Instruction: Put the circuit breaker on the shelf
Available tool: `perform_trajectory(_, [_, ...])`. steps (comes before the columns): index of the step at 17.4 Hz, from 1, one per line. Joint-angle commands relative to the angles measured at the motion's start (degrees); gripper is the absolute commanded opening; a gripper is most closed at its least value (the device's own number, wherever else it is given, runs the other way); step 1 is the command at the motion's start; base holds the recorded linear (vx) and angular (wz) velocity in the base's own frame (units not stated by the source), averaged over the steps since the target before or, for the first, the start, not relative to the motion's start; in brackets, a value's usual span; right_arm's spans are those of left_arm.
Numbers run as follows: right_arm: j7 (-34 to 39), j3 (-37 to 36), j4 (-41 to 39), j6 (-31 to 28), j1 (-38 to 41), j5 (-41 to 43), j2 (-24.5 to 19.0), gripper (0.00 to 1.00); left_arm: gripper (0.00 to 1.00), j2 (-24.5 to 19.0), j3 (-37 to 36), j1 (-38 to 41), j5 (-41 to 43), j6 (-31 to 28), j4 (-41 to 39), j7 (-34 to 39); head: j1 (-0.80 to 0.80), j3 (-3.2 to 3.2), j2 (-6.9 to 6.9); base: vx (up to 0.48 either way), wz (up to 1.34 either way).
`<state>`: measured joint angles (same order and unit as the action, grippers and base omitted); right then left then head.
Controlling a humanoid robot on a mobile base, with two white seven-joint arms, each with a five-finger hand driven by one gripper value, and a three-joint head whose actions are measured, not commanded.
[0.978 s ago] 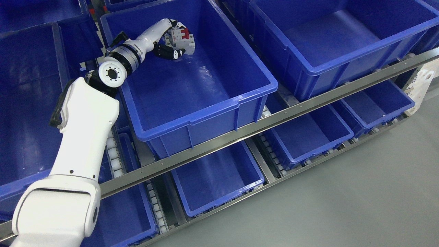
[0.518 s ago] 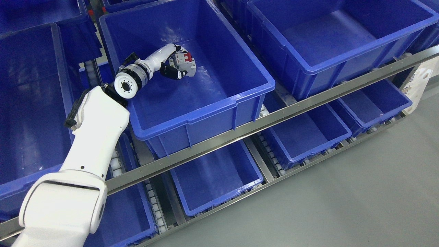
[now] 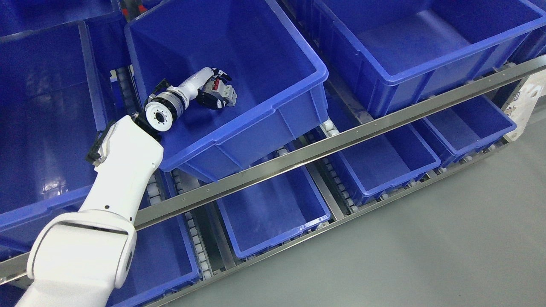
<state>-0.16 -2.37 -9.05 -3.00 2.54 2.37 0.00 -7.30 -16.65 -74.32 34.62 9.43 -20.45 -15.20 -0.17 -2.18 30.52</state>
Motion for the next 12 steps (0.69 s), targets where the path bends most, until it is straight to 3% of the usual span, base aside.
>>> perform_trajectory(1, [0.0,0.0,0.0,0.3,0.0,0.0,1.0,1.0,0.67,2.5,2.9,-2.6,-0.1,-0.1,3.2,1.9,0.0,0.0,0.0,-0.095,0.09])
perform_trajectory(9, [0.0,0.0,0.0,0.3,0.0,0.0,1.0,1.0,0.75,4.1,5.5,-5.1,-0.3,-0.1,2.9,4.6,0.0,0.0,0.0,-0.054,-0.11])
perform_trajectory(12, [0.0,0.0,0.0,0.3,0.0,0.0,1.0,1.0,0.93,3.3,7.1,-6.3,-0.3,-0.2,2.9,5.6,0.0,0.0,0.0,-0.012,0.02])
